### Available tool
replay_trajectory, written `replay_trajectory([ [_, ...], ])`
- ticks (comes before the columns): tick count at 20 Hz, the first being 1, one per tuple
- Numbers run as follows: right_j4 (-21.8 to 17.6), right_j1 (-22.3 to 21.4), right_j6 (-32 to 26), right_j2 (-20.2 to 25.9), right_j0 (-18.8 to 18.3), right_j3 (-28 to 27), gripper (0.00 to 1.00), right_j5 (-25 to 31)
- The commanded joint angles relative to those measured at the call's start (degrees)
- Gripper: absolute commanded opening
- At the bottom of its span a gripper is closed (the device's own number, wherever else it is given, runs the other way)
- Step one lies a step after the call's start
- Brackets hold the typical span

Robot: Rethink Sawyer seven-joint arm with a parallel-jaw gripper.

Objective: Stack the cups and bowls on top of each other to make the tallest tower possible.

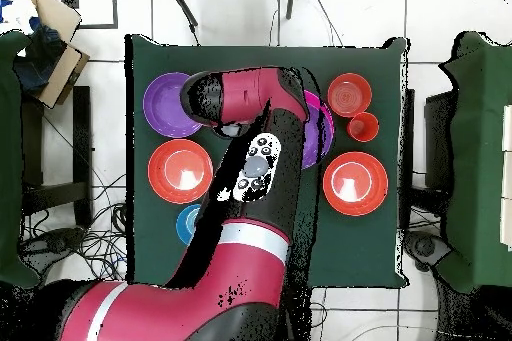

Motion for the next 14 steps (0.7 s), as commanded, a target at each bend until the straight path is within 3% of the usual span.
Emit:
replay_trajectory([
  [1, -3.16, 1.90, -2.01, 3.89, 0.55, -1.01, 1.00, 0.48],
  [14, -2.25, 0.07, -2.86, 5.09, 0.14, 1.29, 1.00, 0.10],
])
